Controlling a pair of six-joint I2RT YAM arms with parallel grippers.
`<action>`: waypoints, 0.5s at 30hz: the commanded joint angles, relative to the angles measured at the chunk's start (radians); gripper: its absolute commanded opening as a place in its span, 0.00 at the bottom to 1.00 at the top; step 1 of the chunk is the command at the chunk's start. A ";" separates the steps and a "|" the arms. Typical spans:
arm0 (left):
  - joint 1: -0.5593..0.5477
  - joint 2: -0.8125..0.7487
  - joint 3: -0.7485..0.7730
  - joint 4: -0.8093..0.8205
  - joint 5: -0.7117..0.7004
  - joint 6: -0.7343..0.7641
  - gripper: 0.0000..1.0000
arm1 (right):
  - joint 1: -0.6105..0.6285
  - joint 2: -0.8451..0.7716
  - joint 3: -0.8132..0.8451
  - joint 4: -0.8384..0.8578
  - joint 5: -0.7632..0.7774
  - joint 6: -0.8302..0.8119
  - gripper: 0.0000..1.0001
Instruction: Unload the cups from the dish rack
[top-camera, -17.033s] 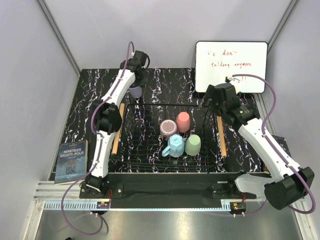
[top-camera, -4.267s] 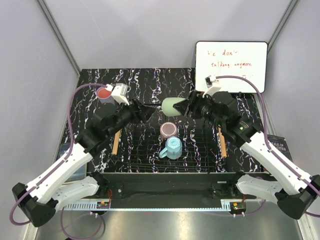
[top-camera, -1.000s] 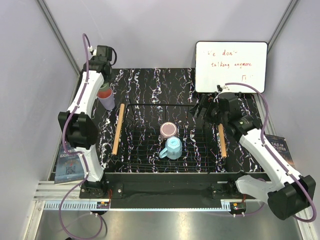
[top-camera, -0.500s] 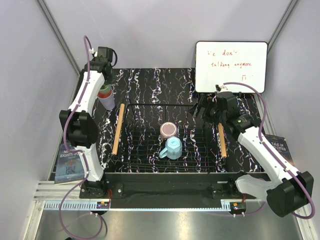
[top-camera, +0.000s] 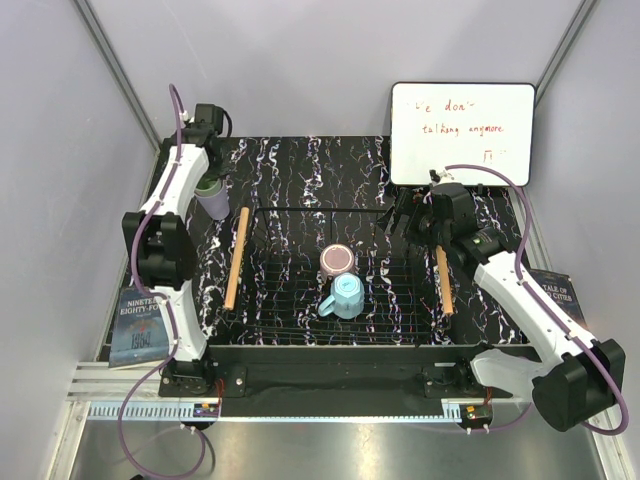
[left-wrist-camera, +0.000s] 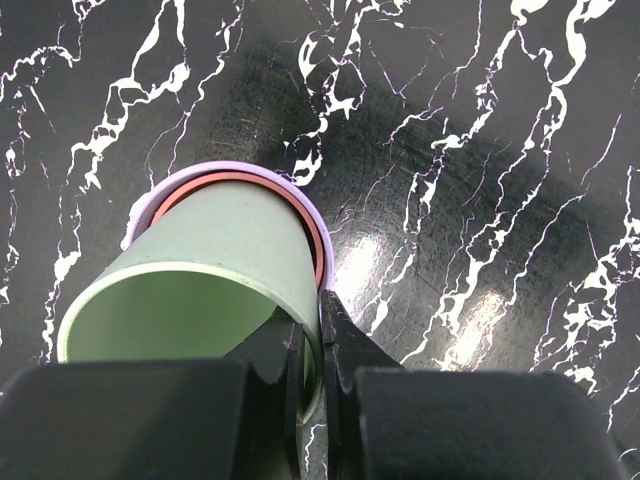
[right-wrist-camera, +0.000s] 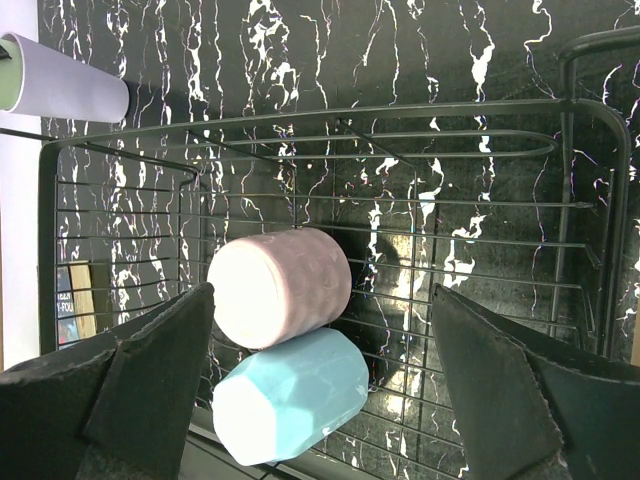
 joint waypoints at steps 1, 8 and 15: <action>0.011 -0.015 -0.010 0.047 0.016 -0.009 0.04 | 0.004 -0.001 0.002 0.029 -0.004 -0.004 0.96; 0.011 -0.076 -0.008 0.055 0.006 -0.004 0.73 | 0.004 -0.001 0.002 0.035 -0.020 -0.002 0.96; 0.001 -0.193 -0.008 0.069 0.027 -0.024 0.82 | 0.003 -0.021 0.001 0.037 -0.036 -0.009 0.95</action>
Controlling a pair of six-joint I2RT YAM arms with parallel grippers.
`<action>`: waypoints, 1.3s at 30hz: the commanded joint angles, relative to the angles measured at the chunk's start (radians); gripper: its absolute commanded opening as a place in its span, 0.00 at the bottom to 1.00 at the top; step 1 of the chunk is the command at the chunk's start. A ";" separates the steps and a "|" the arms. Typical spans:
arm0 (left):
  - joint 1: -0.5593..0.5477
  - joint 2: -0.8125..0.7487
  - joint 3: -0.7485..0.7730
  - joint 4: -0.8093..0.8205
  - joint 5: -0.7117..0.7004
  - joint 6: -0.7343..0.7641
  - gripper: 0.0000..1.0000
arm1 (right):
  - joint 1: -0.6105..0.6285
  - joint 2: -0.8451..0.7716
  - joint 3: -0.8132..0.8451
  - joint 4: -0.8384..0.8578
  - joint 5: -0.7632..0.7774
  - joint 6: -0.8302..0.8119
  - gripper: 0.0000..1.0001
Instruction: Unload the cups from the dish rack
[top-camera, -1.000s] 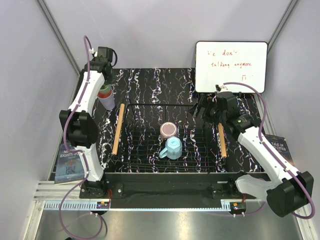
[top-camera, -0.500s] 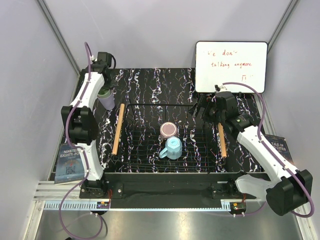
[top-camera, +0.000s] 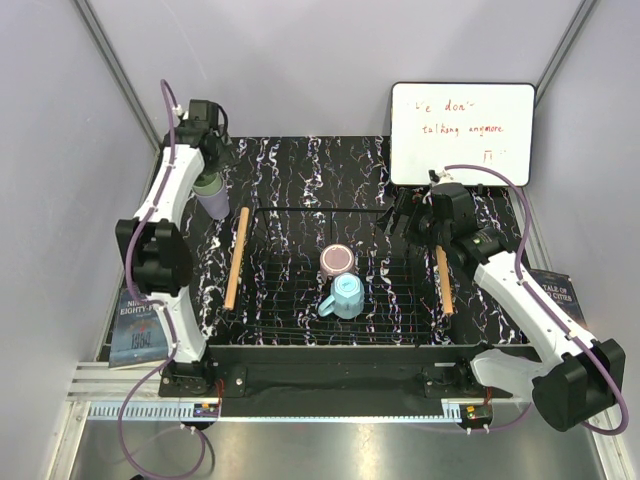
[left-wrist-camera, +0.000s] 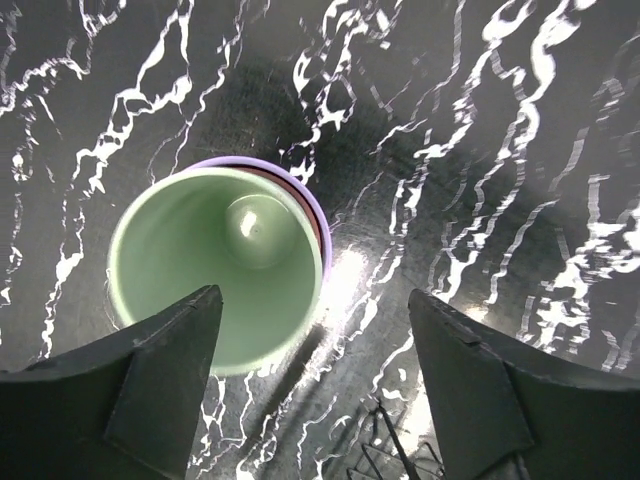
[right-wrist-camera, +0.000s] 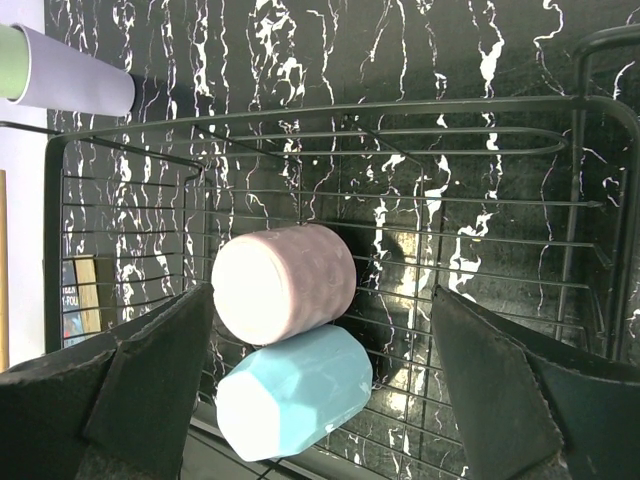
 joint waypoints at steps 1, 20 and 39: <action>-0.008 -0.161 0.009 0.053 0.027 -0.014 0.83 | 0.004 -0.023 -0.002 0.035 -0.040 -0.015 0.95; -0.451 -0.717 -0.527 0.349 0.046 -0.009 0.92 | 0.454 -0.064 -0.036 -0.116 0.078 -0.021 0.95; -0.580 -0.903 -0.785 0.386 -0.037 -0.067 0.92 | 0.612 0.264 0.031 -0.100 0.427 -0.013 0.98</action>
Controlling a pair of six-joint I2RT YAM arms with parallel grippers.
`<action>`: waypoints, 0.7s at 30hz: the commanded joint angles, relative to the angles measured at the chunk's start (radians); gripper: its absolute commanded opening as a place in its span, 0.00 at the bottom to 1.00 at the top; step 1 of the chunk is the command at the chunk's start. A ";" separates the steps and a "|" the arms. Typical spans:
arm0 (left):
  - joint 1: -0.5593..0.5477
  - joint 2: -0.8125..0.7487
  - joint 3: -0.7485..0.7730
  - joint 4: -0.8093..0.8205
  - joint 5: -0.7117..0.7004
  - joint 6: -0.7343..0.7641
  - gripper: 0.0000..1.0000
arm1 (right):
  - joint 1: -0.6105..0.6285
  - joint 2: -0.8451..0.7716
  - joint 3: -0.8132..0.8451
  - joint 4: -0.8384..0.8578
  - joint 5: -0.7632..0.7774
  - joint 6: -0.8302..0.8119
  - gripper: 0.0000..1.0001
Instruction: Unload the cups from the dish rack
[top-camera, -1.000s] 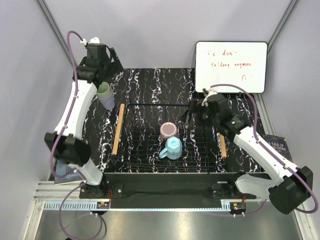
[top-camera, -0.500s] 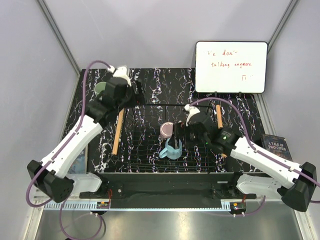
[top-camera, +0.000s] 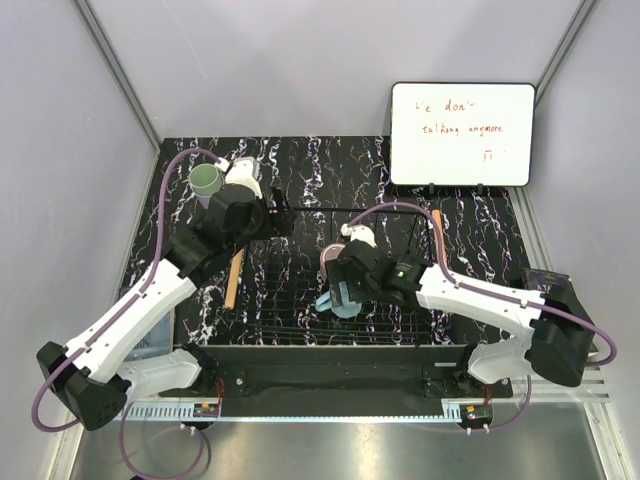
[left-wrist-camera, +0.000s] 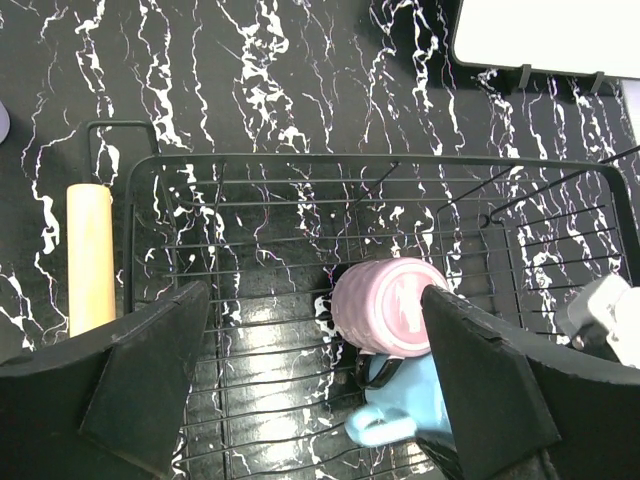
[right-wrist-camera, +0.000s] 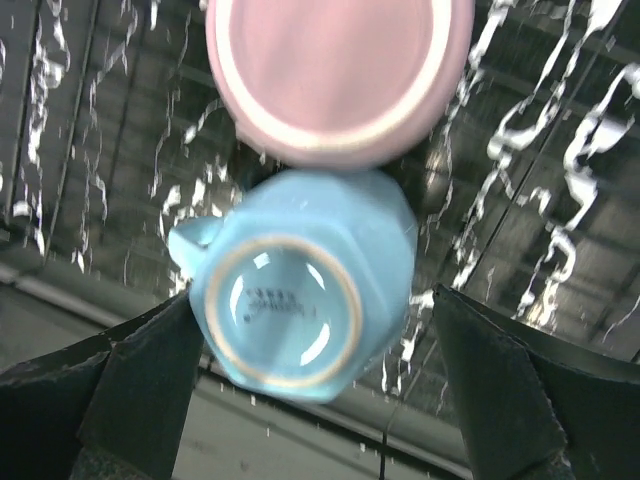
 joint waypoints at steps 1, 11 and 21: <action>-0.007 -0.033 -0.021 0.067 -0.031 -0.010 0.92 | 0.008 0.065 0.061 0.017 0.112 -0.012 0.98; -0.012 -0.018 -0.038 0.082 -0.010 -0.011 0.92 | 0.008 0.130 0.036 0.040 0.020 0.002 0.87; -0.021 0.004 -0.040 0.096 -0.004 -0.025 0.92 | 0.008 -0.011 -0.022 0.034 0.022 0.047 0.00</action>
